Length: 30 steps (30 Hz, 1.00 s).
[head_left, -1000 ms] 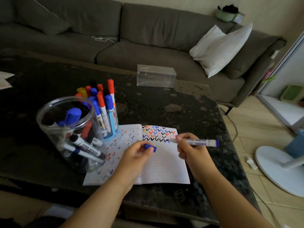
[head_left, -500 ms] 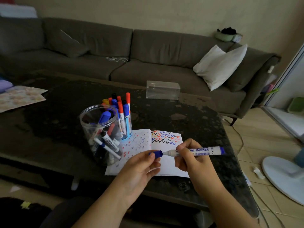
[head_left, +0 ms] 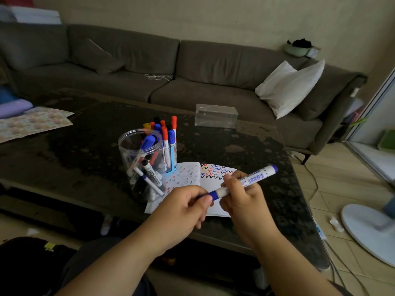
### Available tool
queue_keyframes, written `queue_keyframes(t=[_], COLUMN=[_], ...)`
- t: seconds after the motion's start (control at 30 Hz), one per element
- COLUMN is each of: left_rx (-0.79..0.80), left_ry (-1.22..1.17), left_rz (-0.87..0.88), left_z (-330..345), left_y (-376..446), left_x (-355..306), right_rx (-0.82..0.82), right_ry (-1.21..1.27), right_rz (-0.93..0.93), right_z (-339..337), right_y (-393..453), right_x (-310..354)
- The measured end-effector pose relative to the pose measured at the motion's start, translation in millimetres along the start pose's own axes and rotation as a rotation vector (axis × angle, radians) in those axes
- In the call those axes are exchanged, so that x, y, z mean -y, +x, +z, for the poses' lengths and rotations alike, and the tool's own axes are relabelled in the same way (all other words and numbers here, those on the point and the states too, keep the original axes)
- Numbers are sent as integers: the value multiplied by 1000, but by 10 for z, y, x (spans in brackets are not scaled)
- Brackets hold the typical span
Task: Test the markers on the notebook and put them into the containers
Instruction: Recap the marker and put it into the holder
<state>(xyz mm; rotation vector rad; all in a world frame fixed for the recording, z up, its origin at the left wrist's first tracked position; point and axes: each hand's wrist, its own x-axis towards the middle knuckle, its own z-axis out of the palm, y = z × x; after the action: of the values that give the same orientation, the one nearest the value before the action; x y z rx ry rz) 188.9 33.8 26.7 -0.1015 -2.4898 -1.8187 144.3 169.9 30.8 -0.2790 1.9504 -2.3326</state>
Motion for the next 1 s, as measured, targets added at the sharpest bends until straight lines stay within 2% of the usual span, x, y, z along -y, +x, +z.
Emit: queue_keyframes(t=[0.33, 0.63, 0.8, 0.9, 1.0], left_rx=[-57, -101, -98, -154, -236], left_ry=[149, 210, 157, 87, 171], left_rz=[17, 32, -28, -75, -72], left_z=[-129, -192, -224, -306, -482], left_y=[-101, -139, -107, -82, -80], left_x=[-6, 99, 163, 192, 252], right_rx=[-3, 3, 53, 139, 187], right_ry=[189, 194, 13, -115, -434], right_rz=[102, 126, 153, 213, 291], right_z=[209, 340, 360, 359, 338], right_y=[-28, -99, 1, 88, 102], right_x=[-116, -150, -106, -76, -12])
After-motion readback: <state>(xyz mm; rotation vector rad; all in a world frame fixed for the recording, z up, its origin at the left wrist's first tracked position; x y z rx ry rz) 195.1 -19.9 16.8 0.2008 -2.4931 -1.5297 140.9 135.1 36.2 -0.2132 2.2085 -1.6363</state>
